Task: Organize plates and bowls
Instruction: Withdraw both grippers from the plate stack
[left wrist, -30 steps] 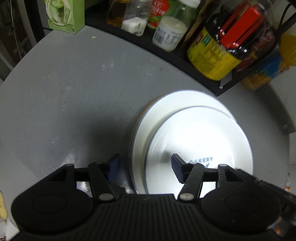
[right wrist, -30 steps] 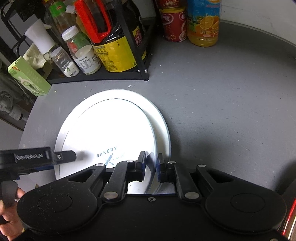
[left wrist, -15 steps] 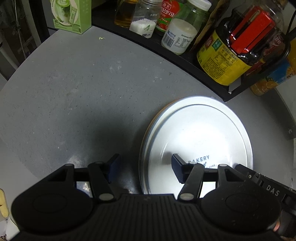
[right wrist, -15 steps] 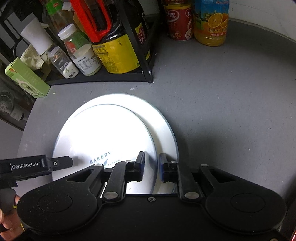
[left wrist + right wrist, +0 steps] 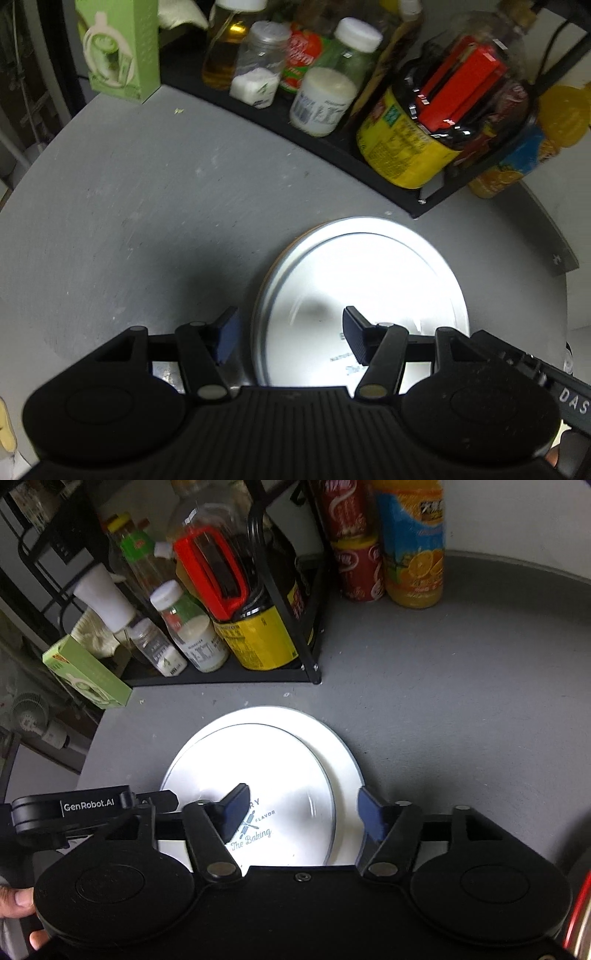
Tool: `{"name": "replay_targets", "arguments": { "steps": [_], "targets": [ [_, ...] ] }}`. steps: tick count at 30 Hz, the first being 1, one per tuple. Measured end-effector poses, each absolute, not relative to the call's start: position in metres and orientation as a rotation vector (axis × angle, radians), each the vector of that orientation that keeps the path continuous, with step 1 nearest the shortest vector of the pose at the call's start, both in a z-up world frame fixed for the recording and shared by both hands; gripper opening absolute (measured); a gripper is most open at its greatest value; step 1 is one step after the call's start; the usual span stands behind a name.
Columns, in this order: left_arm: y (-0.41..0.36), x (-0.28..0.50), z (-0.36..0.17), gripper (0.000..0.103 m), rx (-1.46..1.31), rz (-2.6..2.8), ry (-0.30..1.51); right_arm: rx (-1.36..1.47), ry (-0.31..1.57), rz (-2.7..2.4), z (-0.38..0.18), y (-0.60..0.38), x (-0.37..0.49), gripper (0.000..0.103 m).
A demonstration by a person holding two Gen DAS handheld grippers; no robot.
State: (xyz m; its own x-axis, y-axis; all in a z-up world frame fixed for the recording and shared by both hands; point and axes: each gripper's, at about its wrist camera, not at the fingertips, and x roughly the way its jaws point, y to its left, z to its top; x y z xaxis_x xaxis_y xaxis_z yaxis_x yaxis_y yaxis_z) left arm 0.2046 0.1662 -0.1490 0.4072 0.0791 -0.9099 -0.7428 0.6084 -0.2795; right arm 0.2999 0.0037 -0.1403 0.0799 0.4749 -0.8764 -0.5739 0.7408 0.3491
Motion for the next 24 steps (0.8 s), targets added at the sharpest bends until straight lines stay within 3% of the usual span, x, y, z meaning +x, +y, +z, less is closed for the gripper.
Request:
{"name": "replay_targets", "arguments": {
  "steps": [5, 10, 24],
  "targets": [
    [0.154, 0.198, -0.13, 0.079, -0.722, 0.532, 1.0, -0.061, 1.212, 0.743, -0.121, -0.012, 0.287, 0.091],
    [0.139, 0.187, -0.11, 0.086, -0.669, 0.469, 0.976, -0.014, 1.159, 0.686, -0.103, -0.035, 0.268, 0.103],
    [0.082, 0.189, -0.079, 0.087, -0.578, 0.309, 0.961, 0.077, 1.115, 0.584, -0.072, -0.106, 0.245, 0.103]
  ]
}}
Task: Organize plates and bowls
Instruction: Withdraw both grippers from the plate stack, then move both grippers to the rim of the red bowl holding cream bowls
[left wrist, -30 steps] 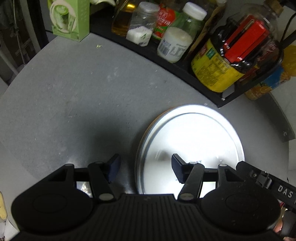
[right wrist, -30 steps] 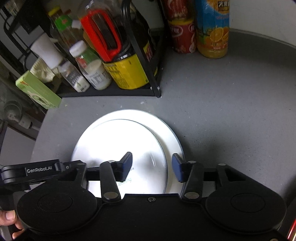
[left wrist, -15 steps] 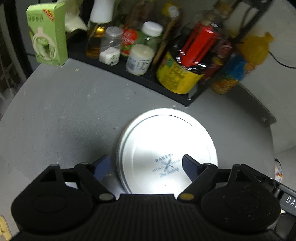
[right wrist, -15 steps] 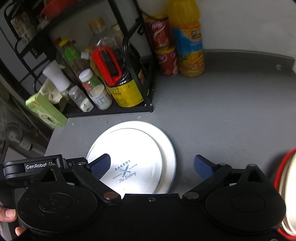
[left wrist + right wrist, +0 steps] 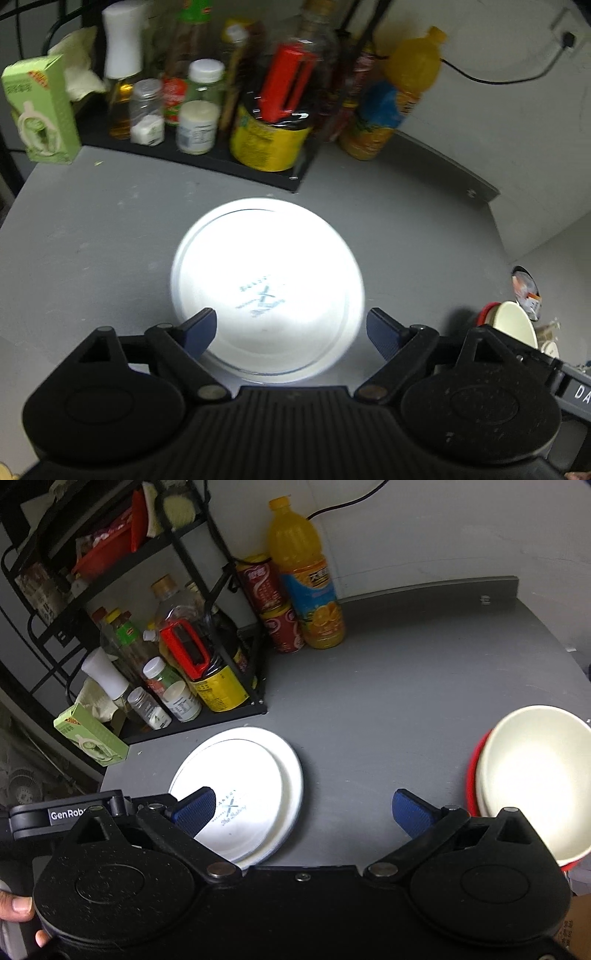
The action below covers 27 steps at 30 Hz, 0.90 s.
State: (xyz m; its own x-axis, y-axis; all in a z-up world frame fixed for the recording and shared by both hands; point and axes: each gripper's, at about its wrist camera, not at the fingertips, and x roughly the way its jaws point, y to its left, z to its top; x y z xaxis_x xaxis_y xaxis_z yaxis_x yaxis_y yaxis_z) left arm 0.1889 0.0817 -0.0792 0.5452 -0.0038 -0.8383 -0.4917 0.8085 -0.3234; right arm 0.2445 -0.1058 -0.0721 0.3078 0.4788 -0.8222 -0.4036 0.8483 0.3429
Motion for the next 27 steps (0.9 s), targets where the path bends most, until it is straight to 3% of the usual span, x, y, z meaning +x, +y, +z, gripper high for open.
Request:
{"name": "replay_targets", "arguments": {
  "steps": [27],
  "targets": [
    [-0.074, 0.294, -0.064, 0.087, -0.464, 0.099, 1.009, 0.158, 1.125, 0.432, -0.076, -0.254, 0.302, 0.103]
  ]
}}
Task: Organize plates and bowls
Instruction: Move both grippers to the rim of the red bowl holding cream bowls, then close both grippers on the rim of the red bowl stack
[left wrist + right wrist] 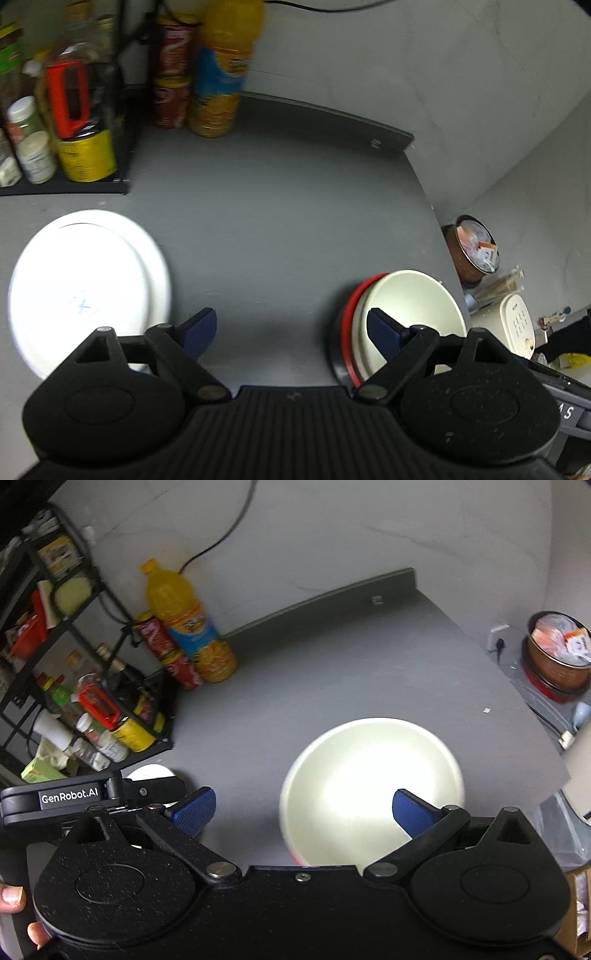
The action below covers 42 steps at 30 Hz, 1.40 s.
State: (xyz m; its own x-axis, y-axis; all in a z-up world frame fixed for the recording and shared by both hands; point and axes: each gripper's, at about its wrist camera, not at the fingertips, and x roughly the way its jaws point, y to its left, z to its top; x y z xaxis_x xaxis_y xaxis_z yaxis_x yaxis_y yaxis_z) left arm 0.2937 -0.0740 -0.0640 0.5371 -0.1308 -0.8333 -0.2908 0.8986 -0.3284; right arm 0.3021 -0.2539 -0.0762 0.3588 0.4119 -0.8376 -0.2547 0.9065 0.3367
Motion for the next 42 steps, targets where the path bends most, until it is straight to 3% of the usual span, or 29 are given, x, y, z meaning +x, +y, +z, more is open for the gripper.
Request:
{"name": "replay_targets", "arguments": {
  "steps": [22, 33, 36, 38, 42],
  "targets": [
    [-0.151, 0.357, -0.126, 0.087, -0.44, 0.074, 1.185, 0.251, 1.227, 0.3, -0.141, -0.344, 0.342, 0.102],
    [-0.152, 0.362, -0.15, 0.082, -0.447, 0.082, 1.203, 0.282, 1.37, 0.399, -0.185, -0.334, 0.357, 0.071],
    [-0.152, 0.361, -0.155, 0.074, -0.453, 0.089, 1.225, 0.274, 1.406, 0.413, -0.193, -0.331, 0.359, 0.066],
    [-0.149, 0.362, -0.16, 0.061, -0.486, 0.098, 1.247, 0.266, 1.424, 0.435, -0.196, -0.329, 0.359, 0.059],
    [-0.146, 0.364, -0.172, 0.044, -0.529, 0.107, 1.284, 0.262, 1.47, 0.466, -0.207, -0.328, 0.36, 0.045]
  ]
}}
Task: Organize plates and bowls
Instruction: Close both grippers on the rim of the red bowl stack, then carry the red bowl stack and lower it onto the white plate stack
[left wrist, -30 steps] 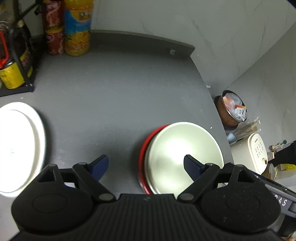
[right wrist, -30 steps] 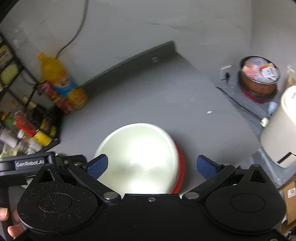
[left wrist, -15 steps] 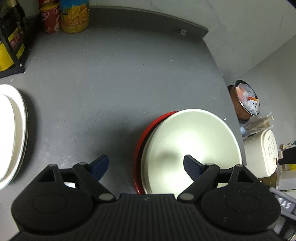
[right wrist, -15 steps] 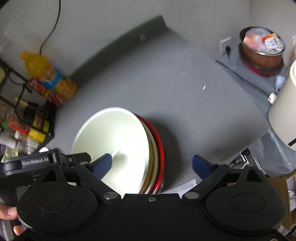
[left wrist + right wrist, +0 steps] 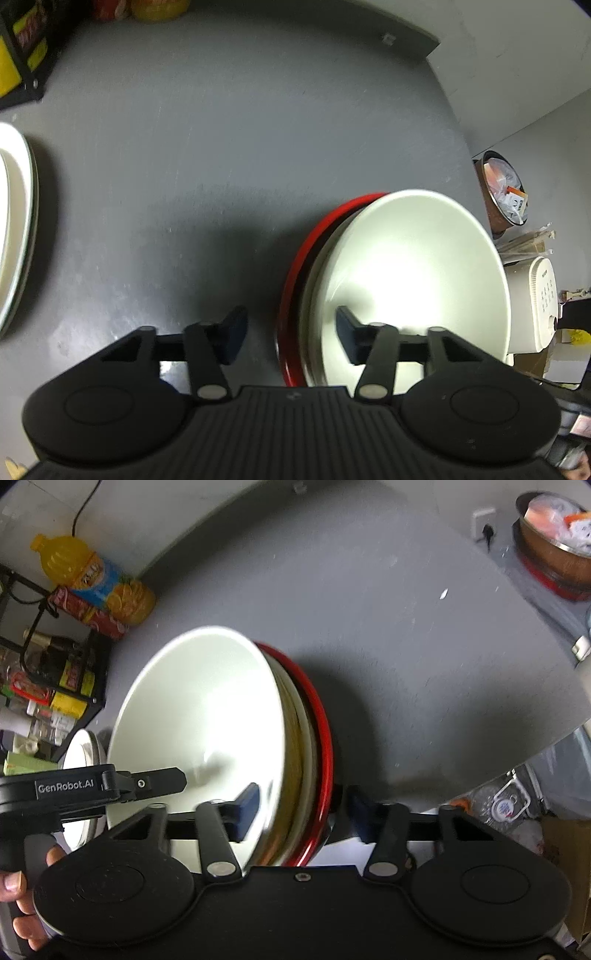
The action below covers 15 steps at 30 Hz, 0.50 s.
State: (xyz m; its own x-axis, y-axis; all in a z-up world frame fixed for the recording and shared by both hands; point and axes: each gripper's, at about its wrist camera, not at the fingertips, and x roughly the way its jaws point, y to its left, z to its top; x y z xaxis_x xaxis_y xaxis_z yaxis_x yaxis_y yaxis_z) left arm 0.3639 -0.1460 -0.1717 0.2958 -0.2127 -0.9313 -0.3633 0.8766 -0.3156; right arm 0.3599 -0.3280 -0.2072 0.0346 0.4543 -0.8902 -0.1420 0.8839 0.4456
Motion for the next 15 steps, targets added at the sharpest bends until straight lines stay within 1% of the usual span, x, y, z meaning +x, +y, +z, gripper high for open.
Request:
{"name": "replay_targets", "arguments": {
  "steps": [2, 5, 8, 15],
  "targets": [
    [-0.146, 0.364, -0.177, 0.032, -0.543, 0.098, 1.296, 0.25, 1.476, 0.481, -0.21, -0.326, 0.36, 0.044],
    [-0.146, 0.365, -0.181, 0.028, -0.553, 0.071, 1.29, 0.223, 1.475, 0.5, -0.208, -0.324, 0.362, 0.042],
    [-0.15, 0.366, -0.179, 0.028, -0.528, 0.066, 1.29, 0.239, 1.484, 0.497, -0.209, -0.329, 0.364, 0.038],
    [-0.145, 0.366, -0.176, 0.028, -0.539, 0.035, 1.278, 0.285, 1.496, 0.472, -0.208, -0.332, 0.367, 0.037]
  ]
}}
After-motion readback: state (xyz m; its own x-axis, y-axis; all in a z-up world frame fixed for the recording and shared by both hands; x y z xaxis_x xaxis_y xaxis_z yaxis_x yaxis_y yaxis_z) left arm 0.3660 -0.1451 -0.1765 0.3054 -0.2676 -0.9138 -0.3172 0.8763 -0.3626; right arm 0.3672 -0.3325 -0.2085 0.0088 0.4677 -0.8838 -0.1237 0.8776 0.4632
